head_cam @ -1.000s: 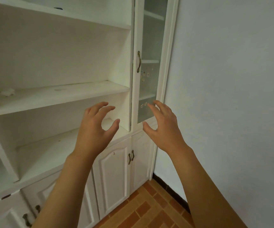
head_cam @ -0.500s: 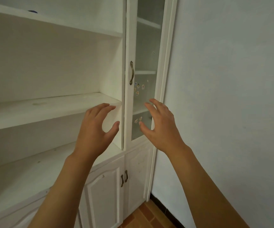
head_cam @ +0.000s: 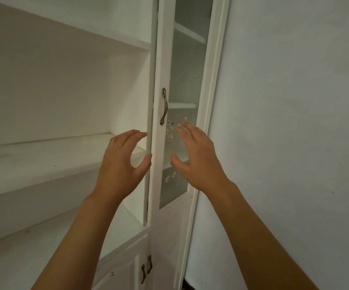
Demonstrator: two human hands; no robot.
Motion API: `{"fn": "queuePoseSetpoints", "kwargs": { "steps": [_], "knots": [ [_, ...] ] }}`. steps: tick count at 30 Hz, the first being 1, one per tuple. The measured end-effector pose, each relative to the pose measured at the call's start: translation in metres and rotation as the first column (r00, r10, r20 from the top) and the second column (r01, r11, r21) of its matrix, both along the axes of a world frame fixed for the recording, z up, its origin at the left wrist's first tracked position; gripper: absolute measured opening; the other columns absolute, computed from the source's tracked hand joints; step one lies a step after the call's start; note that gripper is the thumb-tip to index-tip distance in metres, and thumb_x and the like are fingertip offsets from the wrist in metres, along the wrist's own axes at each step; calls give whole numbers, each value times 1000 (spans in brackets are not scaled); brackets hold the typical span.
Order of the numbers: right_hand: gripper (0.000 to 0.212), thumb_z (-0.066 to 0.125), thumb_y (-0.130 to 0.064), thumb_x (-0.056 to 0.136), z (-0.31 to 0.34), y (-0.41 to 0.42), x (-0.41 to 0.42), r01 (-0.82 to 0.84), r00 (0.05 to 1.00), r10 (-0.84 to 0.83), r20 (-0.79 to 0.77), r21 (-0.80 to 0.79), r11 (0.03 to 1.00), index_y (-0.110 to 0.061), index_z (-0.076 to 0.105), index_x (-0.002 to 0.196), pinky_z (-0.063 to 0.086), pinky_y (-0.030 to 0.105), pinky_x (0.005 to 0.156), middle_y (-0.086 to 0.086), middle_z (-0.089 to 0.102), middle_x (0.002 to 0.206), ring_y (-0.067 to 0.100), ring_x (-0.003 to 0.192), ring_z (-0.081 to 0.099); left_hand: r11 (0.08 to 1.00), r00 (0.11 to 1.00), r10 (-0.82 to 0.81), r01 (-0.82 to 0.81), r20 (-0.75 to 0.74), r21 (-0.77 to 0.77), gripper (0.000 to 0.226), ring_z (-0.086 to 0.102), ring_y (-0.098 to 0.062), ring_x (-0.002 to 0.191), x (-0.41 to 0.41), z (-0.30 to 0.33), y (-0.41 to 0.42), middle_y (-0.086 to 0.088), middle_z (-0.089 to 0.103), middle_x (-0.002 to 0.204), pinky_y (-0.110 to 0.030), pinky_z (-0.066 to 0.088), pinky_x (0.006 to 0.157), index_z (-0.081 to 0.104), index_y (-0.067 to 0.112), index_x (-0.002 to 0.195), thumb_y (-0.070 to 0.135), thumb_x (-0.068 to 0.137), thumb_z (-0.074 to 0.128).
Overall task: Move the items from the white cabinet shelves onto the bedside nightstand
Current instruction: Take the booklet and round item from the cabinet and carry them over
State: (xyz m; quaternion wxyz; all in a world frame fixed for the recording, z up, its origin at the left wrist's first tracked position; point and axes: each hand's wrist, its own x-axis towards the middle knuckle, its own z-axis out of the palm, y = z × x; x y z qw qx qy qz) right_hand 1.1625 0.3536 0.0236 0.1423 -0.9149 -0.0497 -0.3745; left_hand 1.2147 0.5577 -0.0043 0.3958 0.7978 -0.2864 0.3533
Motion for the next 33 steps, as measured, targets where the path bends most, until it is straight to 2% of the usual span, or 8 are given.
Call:
{"fn": "queuePoseSetpoints", "kwargs": {
  "steps": [3,6,11,18,24,29,33],
  "knots": [
    [68,56,-57,97,8,-4,44,5,1000,-5,14,-4,1000,-34,35,158,24,53,128,-7,30,168,21,156,28,1000,1000,-18,18,-9,20,58,44,-21,142,45,1,-8,3,54,151,-51,40,118,57,28,145,51,92,58],
    [68,57,-56,98,12,-5,86,9,999,-9,41,-3,1000,-33,35,158,29,56,125,-6,33,167,22,155,31,997,999,-19,16,31,74,51,44,-19,141,92,-2,-13,4,54,151,-48,40,117,57,29,144,48,96,63],
    [67,60,-50,100,24,-8,148,34,997,-32,74,-21,999,-30,36,159,28,55,126,-4,35,167,23,154,33,994,997,-39,31,73,104,50,43,-16,141,160,-1,-25,6,52,152,-37,35,115,58,30,142,44,96,69],
    [66,61,-44,99,19,-24,208,45,990,-43,132,-14,999,-27,37,158,35,59,121,-2,40,163,24,149,40,988,992,-124,121,27,91,57,43,-18,143,214,-9,-41,7,50,154,-49,42,116,59,30,141,59,93,50],
    [69,63,-44,98,19,-43,244,31,979,-24,204,-29,999,-25,36,159,30,46,120,0,37,166,26,148,42,989,990,-138,135,38,63,61,41,-19,145,238,-12,-59,5,47,158,-50,40,118,57,30,143,63,92,49],
    [70,60,-42,101,24,-55,264,-29,956,38,291,-33,999,-19,33,162,30,42,123,1,36,167,22,151,37,992,993,-92,86,69,90,63,36,-16,147,255,-20,-72,7,40,161,-39,33,117,50,32,150,54,92,62],
    [70,62,-36,103,30,-56,278,-68,922,90,377,-70,995,-15,32,163,29,36,123,2,35,168,21,153,37,995,992,-43,32,117,95,64,36,-17,147,258,-23,-78,4,40,161,-37,31,117,50,31,150,59,93,58]
  ]
}}
